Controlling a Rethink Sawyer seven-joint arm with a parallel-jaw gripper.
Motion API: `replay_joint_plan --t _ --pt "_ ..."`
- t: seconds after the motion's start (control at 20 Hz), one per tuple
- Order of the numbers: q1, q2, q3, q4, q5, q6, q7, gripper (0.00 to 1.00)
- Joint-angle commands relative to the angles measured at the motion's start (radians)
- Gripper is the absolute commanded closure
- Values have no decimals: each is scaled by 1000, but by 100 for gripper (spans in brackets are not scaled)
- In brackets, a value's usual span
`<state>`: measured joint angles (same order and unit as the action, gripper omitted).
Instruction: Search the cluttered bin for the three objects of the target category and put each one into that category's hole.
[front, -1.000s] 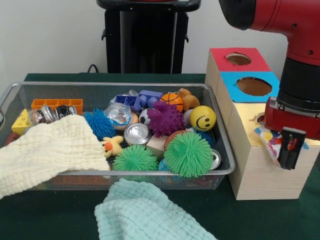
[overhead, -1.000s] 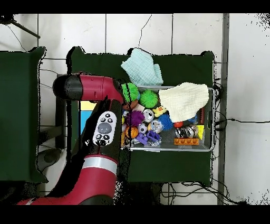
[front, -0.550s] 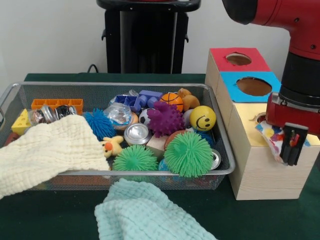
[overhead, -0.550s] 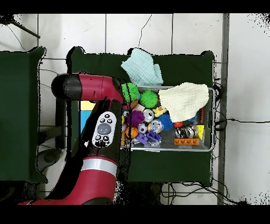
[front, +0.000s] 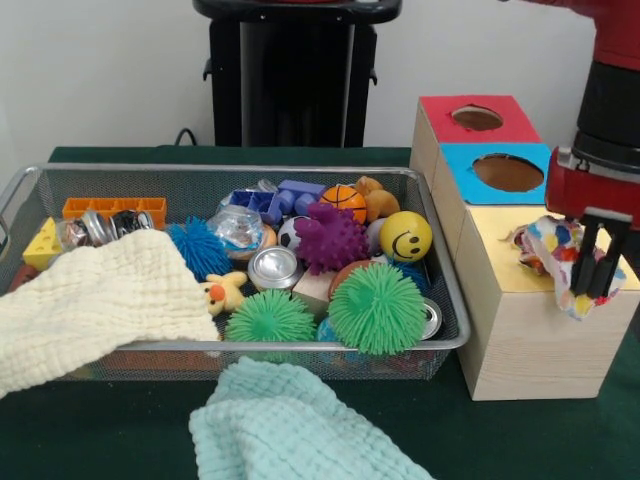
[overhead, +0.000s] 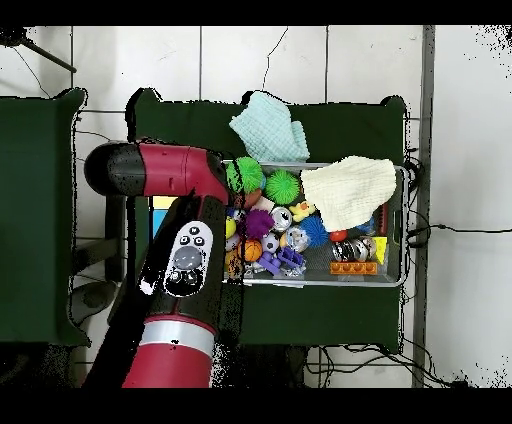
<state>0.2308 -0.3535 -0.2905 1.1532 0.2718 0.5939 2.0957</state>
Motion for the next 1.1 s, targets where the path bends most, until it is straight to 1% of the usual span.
replay_joint_plan --t 0.05,0.25,0.4,0.65,0.7,0.8,0.9,0.95,1.05,1.1 --pt "14 -45 28 147 -34 170 116 100" --pt "2 -43 38 159 -32 164 107 100" --pt "-7 -29 46 152 -39 169 92 100" --pt "-35 16 84 170 -52 68 56 100" --pt "-39 28 88 166 -59 46 47 100" --pt "-72 57 125 160 -59 13 11 100" --pt "-93 90 141 138 -79 -23 -27 100" --pt "-100 100 146 136 -84 -38 -32 100" --pt "-98 117 137 127 -95 -44 -23 100" --pt "-95 123 131 125 -94 -29 -12 100"
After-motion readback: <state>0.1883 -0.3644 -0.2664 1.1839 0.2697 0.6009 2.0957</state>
